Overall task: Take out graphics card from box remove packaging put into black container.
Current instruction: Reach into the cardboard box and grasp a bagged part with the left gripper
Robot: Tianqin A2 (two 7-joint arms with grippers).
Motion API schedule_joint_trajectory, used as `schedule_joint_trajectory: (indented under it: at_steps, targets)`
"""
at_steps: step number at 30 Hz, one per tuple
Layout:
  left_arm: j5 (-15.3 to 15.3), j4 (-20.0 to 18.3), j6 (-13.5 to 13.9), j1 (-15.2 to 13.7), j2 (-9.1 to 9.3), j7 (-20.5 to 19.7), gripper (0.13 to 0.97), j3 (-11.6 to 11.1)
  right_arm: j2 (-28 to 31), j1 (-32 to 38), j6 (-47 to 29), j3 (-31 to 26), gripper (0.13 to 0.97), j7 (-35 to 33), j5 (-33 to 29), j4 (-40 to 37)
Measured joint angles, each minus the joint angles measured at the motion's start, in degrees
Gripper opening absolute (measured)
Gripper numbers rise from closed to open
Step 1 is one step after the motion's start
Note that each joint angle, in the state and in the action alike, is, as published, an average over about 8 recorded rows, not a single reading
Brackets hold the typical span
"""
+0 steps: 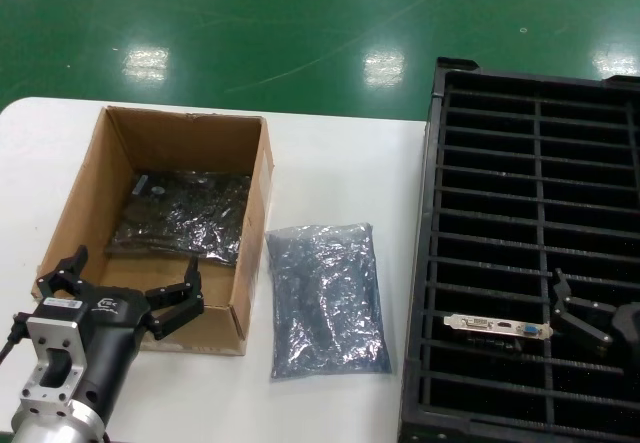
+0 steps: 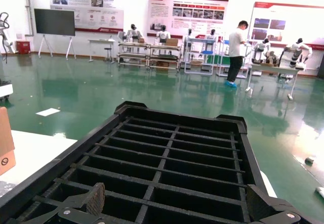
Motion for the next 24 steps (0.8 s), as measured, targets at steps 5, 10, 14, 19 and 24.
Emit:
schedule_joint_trajectory:
  at_steps: [5, 10, 14, 19, 24]
  targets:
    - [0.0, 0.0, 0.0, 0.0, 0.00, 0.0, 0.966, 0.0, 0.0, 0.0, 0.0, 0.0, 0.966, 0.0, 0.0, 0.0]
    - [0.0, 0.0, 0.0, 0.0, 0.00, 0.0, 0.966, 0.0, 0.0, 0.0, 0.0, 0.0, 0.966, 0.0, 0.0, 0.0]
    - [0.0, 0.0, 0.0, 0.0, 0.00, 0.0, 0.966, 0.0, 0.0, 0.0, 0.0, 0.0, 0.966, 0.0, 0.0, 0.0]
    - [0.2, -0.1, 0.1, -0.2, -0.69, 0.2, 0.966, 0.4, 0.0, 0.0, 0.0, 0.0, 0.966, 0.0, 0.0, 0.0]
    - [2.3, -0.3, 0.6, -2.3, -5.45, 0.8, 0.966, 3.3, 0.0, 0.0, 0.0, 0.0, 0.966, 0.0, 0.0, 0.0]
